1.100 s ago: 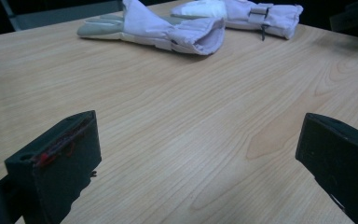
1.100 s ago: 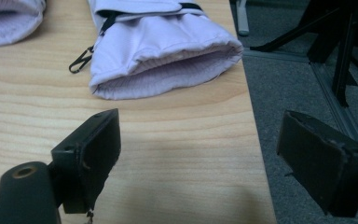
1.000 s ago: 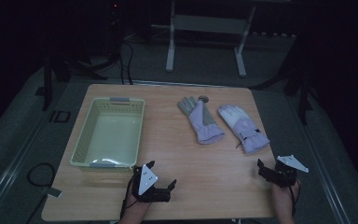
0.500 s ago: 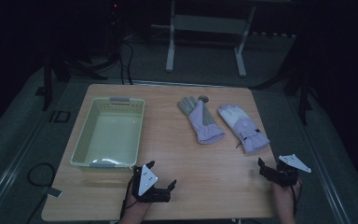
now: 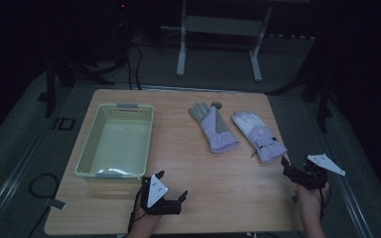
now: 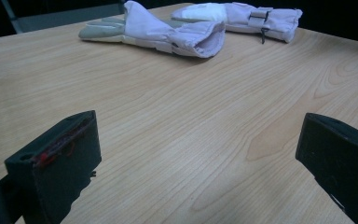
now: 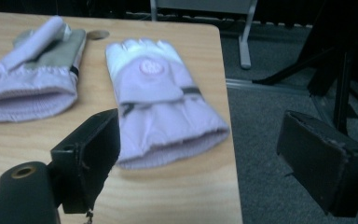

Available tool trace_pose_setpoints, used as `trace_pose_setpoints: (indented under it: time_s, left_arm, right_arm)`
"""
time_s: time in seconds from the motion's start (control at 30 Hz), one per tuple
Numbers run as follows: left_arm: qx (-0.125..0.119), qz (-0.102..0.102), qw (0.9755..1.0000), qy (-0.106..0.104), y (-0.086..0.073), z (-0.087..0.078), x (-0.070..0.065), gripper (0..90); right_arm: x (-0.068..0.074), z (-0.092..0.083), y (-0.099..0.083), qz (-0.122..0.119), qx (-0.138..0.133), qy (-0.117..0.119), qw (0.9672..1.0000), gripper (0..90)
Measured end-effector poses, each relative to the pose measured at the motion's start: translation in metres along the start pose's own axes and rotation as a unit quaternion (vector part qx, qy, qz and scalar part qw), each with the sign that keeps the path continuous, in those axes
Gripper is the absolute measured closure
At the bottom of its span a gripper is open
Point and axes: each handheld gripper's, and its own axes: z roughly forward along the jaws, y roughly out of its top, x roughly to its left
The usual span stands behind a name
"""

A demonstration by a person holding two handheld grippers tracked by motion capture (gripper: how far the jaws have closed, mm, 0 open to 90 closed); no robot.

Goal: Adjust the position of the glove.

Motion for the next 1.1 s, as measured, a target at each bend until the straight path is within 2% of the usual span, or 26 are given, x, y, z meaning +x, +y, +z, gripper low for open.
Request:
trace_pose_setpoints:
  time_s: [0.2, 0.3, 0.43, 0.77, 0.9, 1.0, 1.1]
  left_arm:
    - [0.001, 0.0, 1.0, 0.0, 0.0, 0.0, 0.0, 0.0]
    - [-0.001, -0.001, 1.0, 0.001, 0.0, 0.0, 0.0, 0.0]
    - [-0.001, -0.001, 1.0, 0.001, 0.0, 0.0, 0.0, 0.0]
    - [-0.001, -0.001, 1.0, 0.002, 0.0, 0.0, 0.0, 0.0]
    - [-0.001, -0.003, 1.0, 0.001, 0.0, 0.0, 0.0, 0.0]
    - [-0.001, -0.002, 1.0, 0.0, 0.0, 0.0, 0.0, 0.0]
    - [0.0, -0.002, 1.0, -0.001, 0.0, 0.0, 0.001, 0.0]
  right_arm:
    - [0.006, -0.002, 0.022, -0.017, -0.006, 0.009, 0.9998, 13.5]
    - [0.012, -0.001, 0.033, -0.024, -0.01, 0.025, 0.9993, 13.8]
    - [0.024, 0.0, 0.051, -0.045, -0.021, 0.036, 0.9981, 13.8]
    - [0.051, 0.0, 0.09, -0.073, -0.054, 0.067, 0.9936, 14.1]
    - [0.06, 0.001, 0.104, -0.077, -0.067, 0.092, 0.9905, 14.0]
    - [0.067, 0.002, 0.114, -0.081, -0.078, 0.142, 0.9835, 13.8]
    - [0.076, 0.003, 0.121, -0.095, -0.087, 0.163, 0.9782, 13.3]
